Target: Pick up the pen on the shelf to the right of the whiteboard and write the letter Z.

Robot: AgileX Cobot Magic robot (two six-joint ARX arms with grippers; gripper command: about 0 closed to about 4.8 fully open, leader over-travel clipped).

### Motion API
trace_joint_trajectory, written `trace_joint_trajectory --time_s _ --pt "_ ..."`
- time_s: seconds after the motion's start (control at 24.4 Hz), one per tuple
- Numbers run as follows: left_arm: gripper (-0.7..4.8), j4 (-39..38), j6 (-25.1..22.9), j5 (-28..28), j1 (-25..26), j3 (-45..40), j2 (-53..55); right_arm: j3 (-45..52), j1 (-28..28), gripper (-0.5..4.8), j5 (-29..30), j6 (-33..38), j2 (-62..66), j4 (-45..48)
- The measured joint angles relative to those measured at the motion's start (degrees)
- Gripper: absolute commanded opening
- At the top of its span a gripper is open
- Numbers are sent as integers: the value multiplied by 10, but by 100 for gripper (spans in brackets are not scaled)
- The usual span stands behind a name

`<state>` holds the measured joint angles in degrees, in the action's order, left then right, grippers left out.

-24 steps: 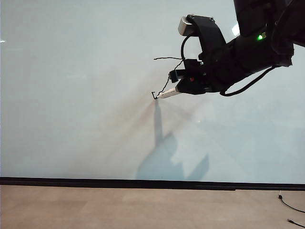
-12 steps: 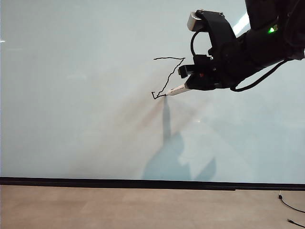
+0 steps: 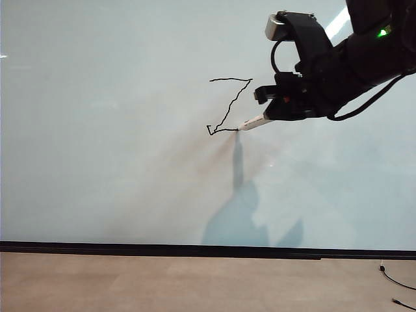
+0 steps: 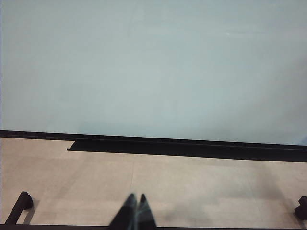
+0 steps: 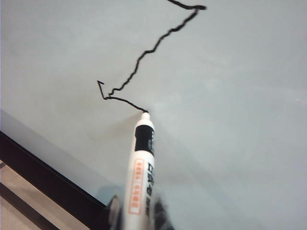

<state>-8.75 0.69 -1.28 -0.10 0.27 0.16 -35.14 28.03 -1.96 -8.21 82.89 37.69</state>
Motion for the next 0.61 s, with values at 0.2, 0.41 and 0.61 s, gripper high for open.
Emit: trace_joint_trajectory --time_s 0.2,0.41,0.61 --pt "-4 0 0 0 0 0 0 9 -3 -9 -5 0 -10 -2" --pt "-5 0 0 0 0 0 0 17 -7 -9 -13 0 -18 -2" --pt "-4 0 0 0 0 0 0 30 -14 -9 -19 0 -32 -2"
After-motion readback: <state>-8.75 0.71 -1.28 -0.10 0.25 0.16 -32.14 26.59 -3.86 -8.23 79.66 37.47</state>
